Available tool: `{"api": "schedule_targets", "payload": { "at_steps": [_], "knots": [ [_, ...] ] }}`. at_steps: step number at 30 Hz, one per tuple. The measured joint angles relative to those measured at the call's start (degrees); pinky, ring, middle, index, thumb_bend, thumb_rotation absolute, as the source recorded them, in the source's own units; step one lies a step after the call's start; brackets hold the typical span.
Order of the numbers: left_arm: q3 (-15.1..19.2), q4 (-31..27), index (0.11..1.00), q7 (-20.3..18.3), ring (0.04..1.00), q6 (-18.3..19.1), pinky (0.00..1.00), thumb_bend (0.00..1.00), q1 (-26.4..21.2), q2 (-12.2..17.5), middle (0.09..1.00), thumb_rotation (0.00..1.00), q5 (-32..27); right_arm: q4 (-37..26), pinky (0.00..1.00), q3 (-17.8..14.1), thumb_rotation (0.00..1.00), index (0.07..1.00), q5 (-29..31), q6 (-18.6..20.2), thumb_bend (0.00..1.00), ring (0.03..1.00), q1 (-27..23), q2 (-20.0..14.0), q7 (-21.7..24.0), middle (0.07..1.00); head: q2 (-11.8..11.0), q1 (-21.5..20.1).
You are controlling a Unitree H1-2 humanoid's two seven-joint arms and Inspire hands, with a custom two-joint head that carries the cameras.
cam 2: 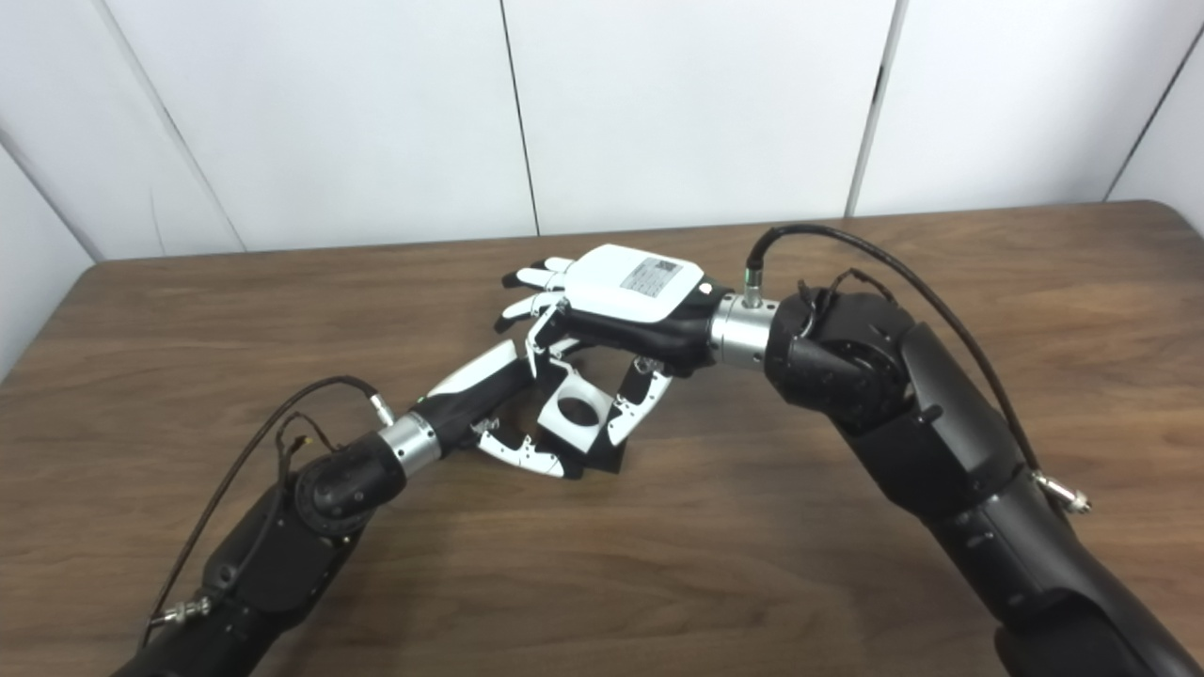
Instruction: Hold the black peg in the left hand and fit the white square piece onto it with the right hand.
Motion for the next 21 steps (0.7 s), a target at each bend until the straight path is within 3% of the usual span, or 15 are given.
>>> {"api": "schedule_targets", "payload": {
  "at_steps": [21],
  "knots": [
    [0.02, -1.29, 0.491, 0.00, 1.000, 1.75, 1.00, 0.52, 0.34, -0.02, 1.000, 0.08, 0.19, 3.14, 1.00, -0.01, 0.14, 0.482, -0.85, -0.99, 0.52, 1.000, 1.16, -0.38, -0.41, 0.887, 0.53, 0.53]
  ]
}}
